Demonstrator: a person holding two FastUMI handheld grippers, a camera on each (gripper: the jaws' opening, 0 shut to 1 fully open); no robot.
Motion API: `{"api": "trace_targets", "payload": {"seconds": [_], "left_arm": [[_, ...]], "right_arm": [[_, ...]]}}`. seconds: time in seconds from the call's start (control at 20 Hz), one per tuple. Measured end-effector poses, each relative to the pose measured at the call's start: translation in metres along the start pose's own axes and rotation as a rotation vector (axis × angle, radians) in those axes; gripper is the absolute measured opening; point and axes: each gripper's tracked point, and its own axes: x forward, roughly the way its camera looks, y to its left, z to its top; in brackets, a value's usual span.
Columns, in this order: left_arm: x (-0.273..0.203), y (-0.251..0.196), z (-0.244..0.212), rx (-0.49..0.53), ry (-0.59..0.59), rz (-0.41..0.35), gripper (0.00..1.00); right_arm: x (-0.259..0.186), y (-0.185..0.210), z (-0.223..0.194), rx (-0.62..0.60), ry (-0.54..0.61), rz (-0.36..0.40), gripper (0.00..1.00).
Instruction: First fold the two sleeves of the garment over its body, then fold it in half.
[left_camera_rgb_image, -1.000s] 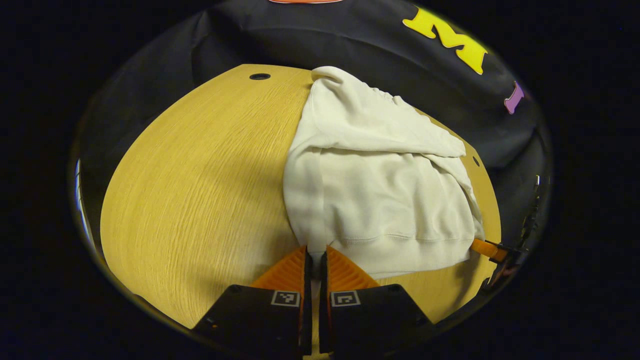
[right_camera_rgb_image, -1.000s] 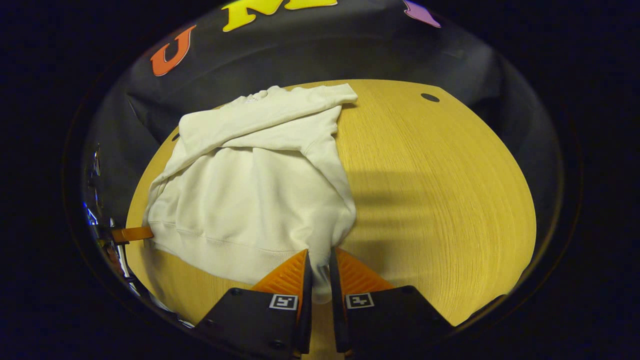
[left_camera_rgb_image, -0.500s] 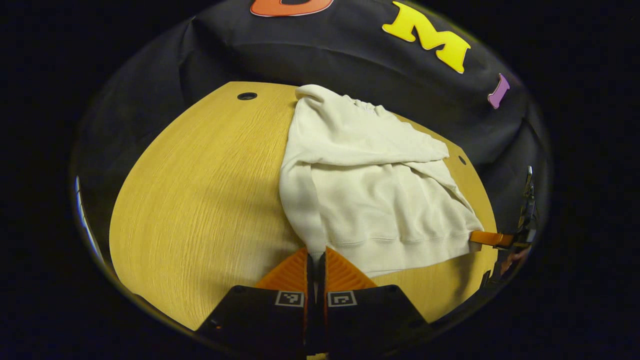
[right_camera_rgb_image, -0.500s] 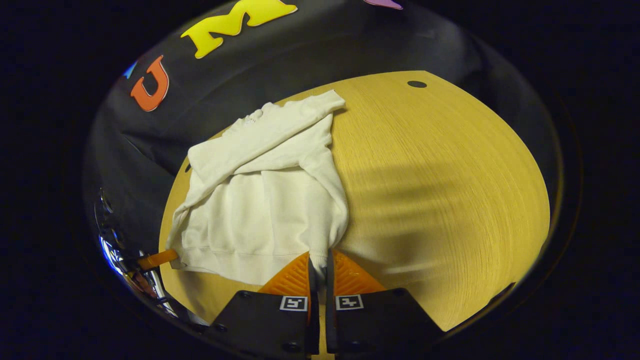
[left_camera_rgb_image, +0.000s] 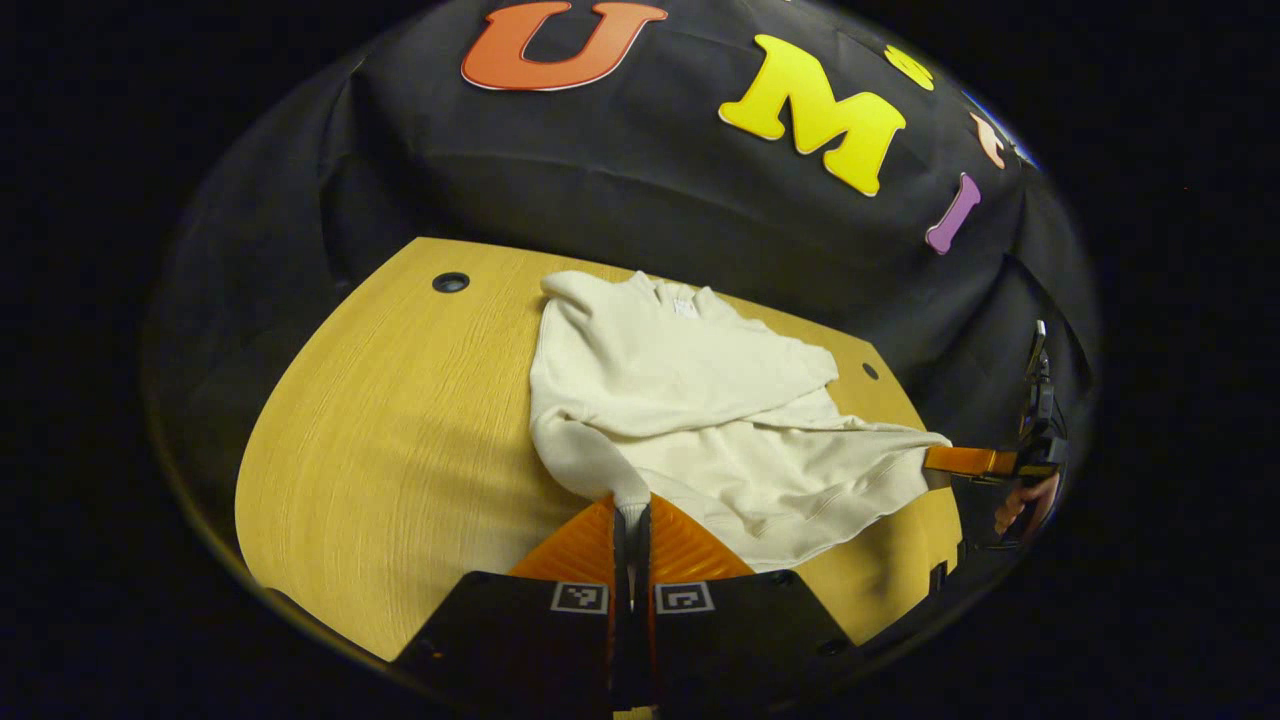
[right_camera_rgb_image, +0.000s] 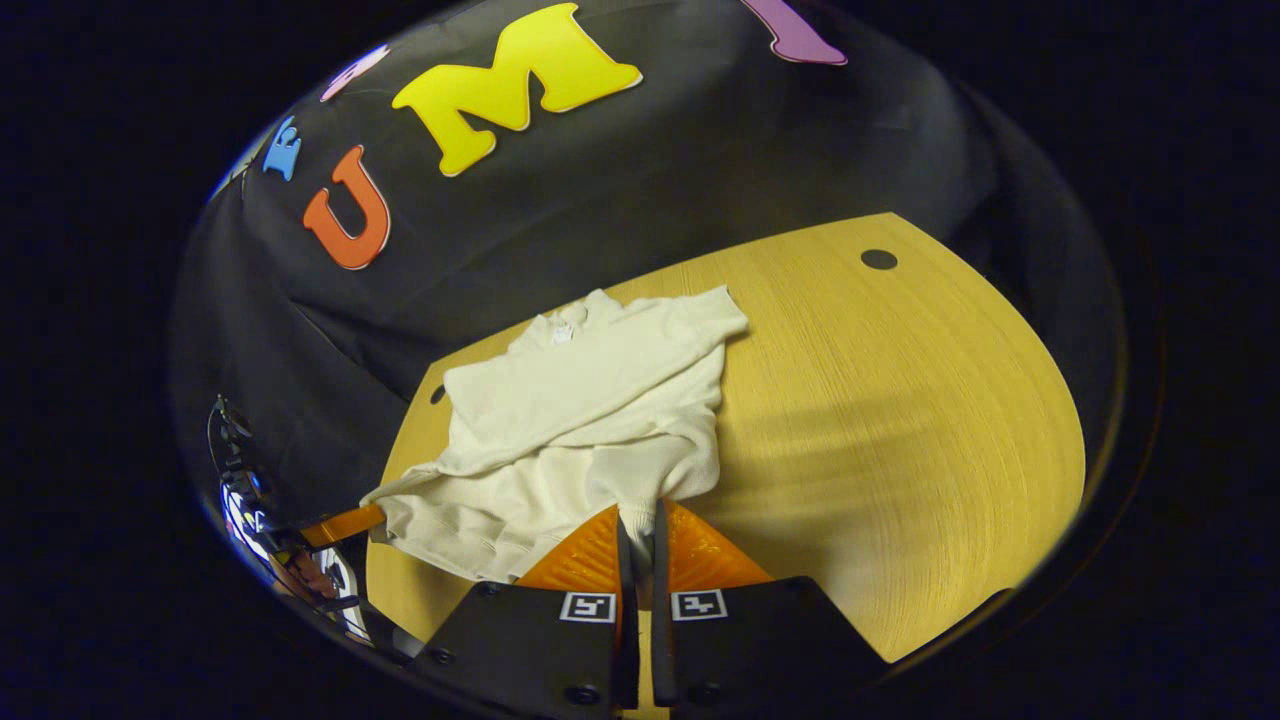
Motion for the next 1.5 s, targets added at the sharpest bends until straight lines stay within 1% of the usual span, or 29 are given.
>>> {"api": "trace_targets", "payload": {"seconds": [0.2, 0.4, 0.5, 0.6, 0.7, 0.8, 0.9, 1.1, 1.25, 1.45, 1.5], "left_arm": [[0.012, -0.014, 0.076, -0.025, -0.088, -0.028, 0.03], [0.03, -0.022, 0.159, 0.022, -0.183, -0.037, 0.03], [0.045, -0.023, 0.181, 0.037, -0.217, -0.046, 0.03], [0.066, -0.022, 0.203, 0.043, -0.225, -0.047, 0.03], [0.095, -0.02, 0.22, 0.029, -0.225, -0.048, 0.03], [0.131, -0.01, 0.229, 0.014, -0.219, -0.037, 0.03], [0.167, 0.007, 0.229, 0.031, -0.205, -0.007, 0.03], [0.234, 0.032, 0.222, 0.06, -0.196, 0.027, 0.03], [0.271, 0.047, 0.21, 0.081, -0.189, 0.04, 0.03], [0.304, 0.057, 0.196, 0.102, -0.178, 0.068, 0.03], [0.309, 0.058, 0.196, 0.103, -0.181, 0.071, 0.03]], "right_arm": [[0.006, 0.022, 0.068, 0.018, -0.069, 0.035, 0.06], [0.018, 0.045, 0.139, 0.009, -0.138, 0.059, 0.06], [0.027, 0.053, 0.17, -0.006, -0.158, 0.07, 0.06], [0.05, 0.056, 0.201, -0.011, -0.171, 0.066, 0.06], [0.077, 0.054, 0.221, -0.01, -0.17, 0.06, 0.05], [0.112, 0.046, 0.234, -0.015, -0.169, 0.041, 0.05], [0.151, 0.034, 0.245, 0.01, -0.175, 0.029, 0.06], [0.221, 0.013, 0.24, -0.03, -0.175, -0.009, 0.05], [0.26, 0.002, 0.236, -0.058, -0.185, -0.037, 0.06], [0.295, -0.011, 0.22, -0.089, -0.185, -0.097, 0.05], [0.298, -0.012, 0.218, -0.097, -0.194, -0.107, 0.06]]}}
